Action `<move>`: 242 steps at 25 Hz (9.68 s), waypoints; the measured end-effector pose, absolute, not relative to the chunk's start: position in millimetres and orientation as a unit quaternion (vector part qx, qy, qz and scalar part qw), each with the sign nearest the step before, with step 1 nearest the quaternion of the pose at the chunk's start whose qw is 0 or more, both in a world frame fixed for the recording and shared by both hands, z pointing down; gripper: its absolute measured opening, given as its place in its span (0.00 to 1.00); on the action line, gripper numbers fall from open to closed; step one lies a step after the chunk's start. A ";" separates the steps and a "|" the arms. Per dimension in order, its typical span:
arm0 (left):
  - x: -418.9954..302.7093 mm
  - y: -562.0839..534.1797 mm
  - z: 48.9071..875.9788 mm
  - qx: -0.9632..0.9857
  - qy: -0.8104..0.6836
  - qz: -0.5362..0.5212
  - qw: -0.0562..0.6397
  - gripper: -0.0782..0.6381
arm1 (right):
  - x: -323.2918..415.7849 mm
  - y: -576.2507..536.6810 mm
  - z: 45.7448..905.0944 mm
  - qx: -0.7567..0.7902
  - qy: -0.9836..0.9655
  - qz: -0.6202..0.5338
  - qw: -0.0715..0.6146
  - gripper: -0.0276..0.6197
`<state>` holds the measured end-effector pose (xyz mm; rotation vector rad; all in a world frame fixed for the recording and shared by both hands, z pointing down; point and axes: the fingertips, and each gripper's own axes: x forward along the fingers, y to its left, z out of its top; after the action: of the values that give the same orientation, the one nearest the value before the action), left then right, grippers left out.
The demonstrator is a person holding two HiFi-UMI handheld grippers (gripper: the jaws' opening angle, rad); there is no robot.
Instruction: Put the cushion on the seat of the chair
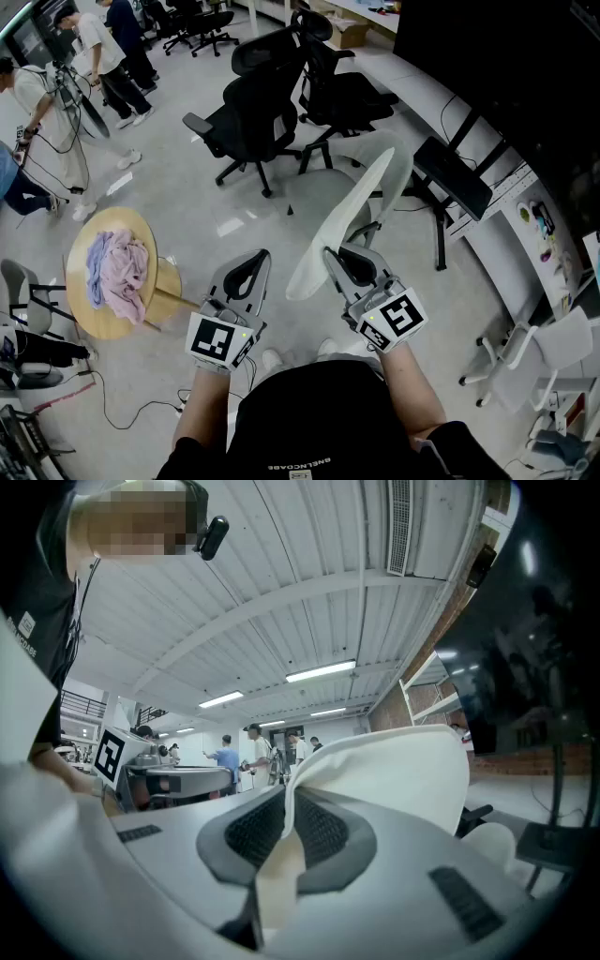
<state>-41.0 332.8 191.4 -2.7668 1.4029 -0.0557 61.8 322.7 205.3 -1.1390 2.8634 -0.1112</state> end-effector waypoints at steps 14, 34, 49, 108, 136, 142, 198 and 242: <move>5.3 306.5 192.7 -0.873 0.486 -0.033 0.017 0.13 | 134.3 295.2 206.5 -0.358 0.932 -0.037 0.037 0.10; -33.8 188.0 237.2 -0.872 0.488 -0.014 -0.042 0.13 | 93.7 185.8 238.9 -0.355 0.933 -0.059 -0.027 0.10; -123.2 43.6 260.0 -0.881 0.466 -0.013 -0.081 0.13 | -1.8 48.5 255.4 -0.361 0.927 -0.078 -0.066 0.10; -173.6 26.8 420.4 -0.749 0.614 -0.075 -0.239 0.13 | -76.6 -44.7 480.2 -0.158 0.938 -0.235 -0.198 0.10; -104.8 27.9 513.5 -0.771 0.545 -0.143 -0.296 0.13 | 8.7 -59.3 619.6 -0.213 0.893 -0.322 -0.231 0.10; -77.3 14.1 519.7 -0.791 0.513 -0.153 -0.297 0.13 | 42.1 -54.9 630.7 -0.246 0.877 -0.340 -0.233 0.10; 42.5 -49.4 545.0 -0.846 0.398 -0.198 -0.293 0.13 | 273.2 -75.7 749.0 -0.462 0.705 -0.384 -0.377 0.10; 19.0 -43.6 574.8 -0.815 0.440 -0.200 -0.319 0.13 | 334.5 -94.2 858.6 -0.506 0.571 -0.379 -0.524 0.23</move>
<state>19.0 -43.6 574.8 -3.2616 1.7597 -0.7984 334.5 -94.2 858.6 -2.5202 2.8470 -1.8882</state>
